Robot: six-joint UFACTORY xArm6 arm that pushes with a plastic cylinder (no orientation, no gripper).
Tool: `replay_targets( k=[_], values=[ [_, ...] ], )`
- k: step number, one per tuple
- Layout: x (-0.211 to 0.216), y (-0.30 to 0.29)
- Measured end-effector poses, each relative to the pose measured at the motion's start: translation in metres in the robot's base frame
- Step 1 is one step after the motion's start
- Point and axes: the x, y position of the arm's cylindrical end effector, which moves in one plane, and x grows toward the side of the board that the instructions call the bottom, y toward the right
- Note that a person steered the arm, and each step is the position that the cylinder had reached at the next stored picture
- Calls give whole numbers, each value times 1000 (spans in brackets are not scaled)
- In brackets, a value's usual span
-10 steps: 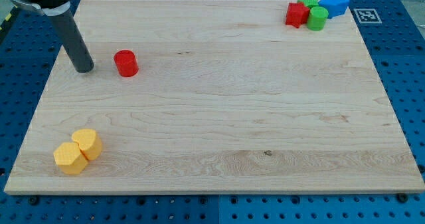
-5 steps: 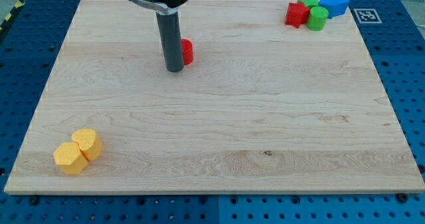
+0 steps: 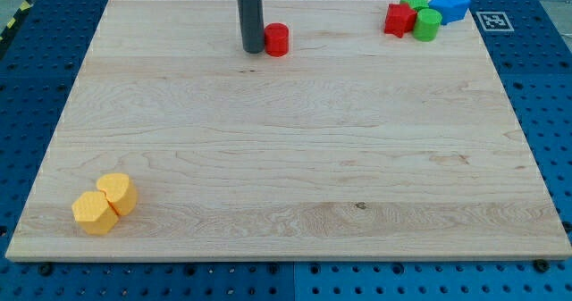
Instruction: Move the red circle closer to the red star and green circle
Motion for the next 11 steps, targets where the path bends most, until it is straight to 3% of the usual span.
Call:
replay_targets(
  k=[3,5,6,9,11],
  values=[
    [-41,73],
    [-38,127],
    [-31,144],
    [44,168],
    [55,199]
  ],
)
